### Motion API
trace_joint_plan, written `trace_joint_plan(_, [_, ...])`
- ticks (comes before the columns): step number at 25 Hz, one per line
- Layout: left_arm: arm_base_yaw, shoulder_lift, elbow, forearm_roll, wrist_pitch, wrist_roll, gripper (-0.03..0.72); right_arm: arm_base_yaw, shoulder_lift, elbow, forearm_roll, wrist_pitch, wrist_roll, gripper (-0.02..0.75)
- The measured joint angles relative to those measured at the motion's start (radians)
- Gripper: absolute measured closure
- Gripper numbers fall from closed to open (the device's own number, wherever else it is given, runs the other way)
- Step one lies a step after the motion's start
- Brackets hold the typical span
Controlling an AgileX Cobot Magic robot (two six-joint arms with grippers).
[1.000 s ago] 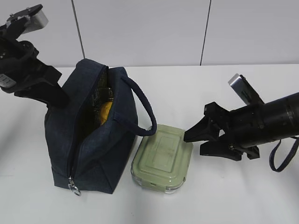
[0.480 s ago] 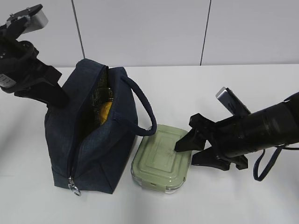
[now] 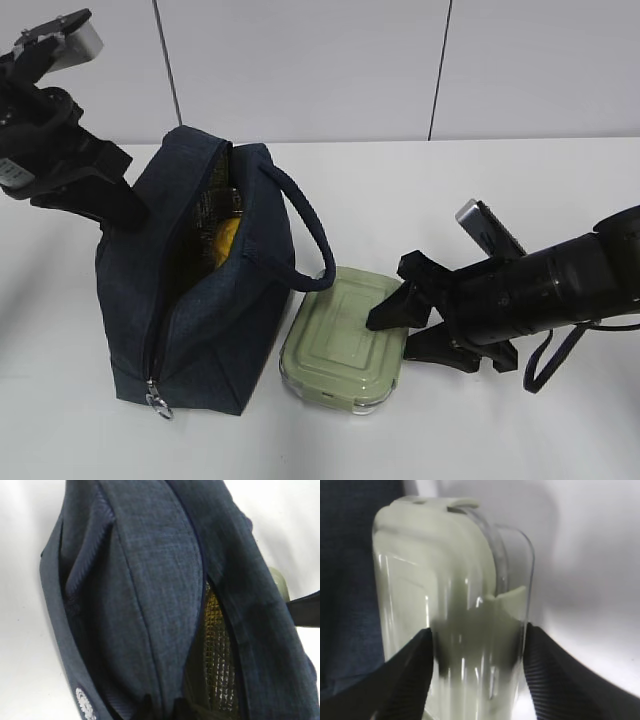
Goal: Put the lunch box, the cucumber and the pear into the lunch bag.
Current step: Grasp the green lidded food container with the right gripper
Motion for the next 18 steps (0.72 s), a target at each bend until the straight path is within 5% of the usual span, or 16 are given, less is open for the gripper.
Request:
trace_joint_plan(7, [0.0, 0.0, 0.0, 0.0, 0.0, 0.0, 0.67, 0.006, 0.042, 0.0, 0.051, 0.04, -0.037, 0.288])
trace_joint_plan(18, [0.0, 0.0, 0.0, 0.0, -0.003, 0.0, 0.67, 0.021, 0.042, -0.004, 0.078, 0.04, -0.079, 0.409])
